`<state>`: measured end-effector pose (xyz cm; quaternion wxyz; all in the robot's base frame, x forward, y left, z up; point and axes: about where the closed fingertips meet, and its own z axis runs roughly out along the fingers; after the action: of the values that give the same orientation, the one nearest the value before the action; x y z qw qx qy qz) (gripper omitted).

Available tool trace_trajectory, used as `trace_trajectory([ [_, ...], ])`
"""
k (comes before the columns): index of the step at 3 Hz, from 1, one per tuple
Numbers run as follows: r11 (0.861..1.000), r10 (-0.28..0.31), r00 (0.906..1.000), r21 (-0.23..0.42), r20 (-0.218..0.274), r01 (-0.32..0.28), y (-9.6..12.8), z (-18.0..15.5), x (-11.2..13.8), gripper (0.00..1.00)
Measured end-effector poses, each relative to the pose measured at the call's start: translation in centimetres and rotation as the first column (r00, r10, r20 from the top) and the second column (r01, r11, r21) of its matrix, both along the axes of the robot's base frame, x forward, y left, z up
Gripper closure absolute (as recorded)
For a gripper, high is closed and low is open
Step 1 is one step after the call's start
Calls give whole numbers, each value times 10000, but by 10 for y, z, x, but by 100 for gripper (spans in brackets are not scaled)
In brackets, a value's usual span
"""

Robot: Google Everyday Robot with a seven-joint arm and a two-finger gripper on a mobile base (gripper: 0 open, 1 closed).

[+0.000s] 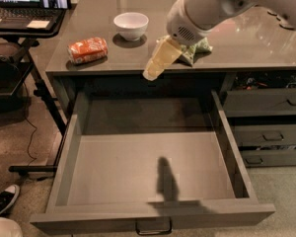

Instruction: Place coke can into top drawer

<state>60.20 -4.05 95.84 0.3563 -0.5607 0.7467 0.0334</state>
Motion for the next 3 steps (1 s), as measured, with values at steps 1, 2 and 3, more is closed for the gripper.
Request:
trace_trajectory([
  [1,9949,514,9987,872,27,-515,31,-28,34,0],
  [2,9779,1463,9892,1523,-78,-1435,70,-54,65,0],
  [3,9570,2122,9772,2026,-22,-2074,105,-81,98,0],
])
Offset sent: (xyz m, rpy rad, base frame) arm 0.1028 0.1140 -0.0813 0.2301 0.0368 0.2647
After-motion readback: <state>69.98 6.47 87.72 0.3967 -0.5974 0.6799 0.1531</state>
